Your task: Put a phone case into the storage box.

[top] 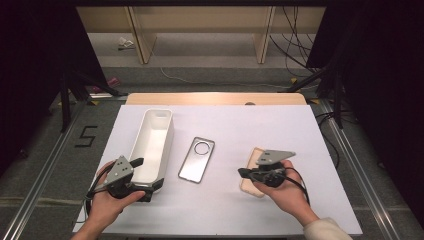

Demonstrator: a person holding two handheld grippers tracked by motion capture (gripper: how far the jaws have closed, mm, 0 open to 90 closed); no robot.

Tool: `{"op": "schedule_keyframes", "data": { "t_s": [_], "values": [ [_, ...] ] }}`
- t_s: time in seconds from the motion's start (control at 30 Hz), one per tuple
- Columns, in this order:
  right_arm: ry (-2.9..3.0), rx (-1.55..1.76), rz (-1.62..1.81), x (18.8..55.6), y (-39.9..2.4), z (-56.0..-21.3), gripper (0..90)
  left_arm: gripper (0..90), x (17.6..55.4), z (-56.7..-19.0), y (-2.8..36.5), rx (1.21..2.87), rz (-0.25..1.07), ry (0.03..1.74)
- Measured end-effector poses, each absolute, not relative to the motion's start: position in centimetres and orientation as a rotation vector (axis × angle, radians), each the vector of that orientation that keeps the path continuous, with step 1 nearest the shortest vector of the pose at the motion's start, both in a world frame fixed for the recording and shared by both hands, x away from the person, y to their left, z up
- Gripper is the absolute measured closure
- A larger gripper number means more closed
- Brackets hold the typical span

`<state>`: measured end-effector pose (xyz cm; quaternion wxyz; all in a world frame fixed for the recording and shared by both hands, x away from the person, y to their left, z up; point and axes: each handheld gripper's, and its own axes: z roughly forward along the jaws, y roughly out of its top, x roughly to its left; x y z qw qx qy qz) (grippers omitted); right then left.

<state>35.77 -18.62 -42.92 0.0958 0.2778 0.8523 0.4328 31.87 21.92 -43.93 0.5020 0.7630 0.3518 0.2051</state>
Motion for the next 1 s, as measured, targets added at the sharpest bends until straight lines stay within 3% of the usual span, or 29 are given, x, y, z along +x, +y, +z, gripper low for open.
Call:
{"op": "schedule_keyframes", "data": {
  "t_s": [0.57, 1.0],
  "values": [
    [2.704, 0.712, 1.127, 39.8, -6.8, -45.8, 90.0, 2.0, 31.7, -43.9, 22.0, 1.845, 0.496, 0.843],
    [2.770, 0.752, 1.011, 40.4, -6.1, -47.5, 90.0, 2.0, 31.7, -43.9, 21.9, 1.852, 0.493, 0.835]
  ]
}}
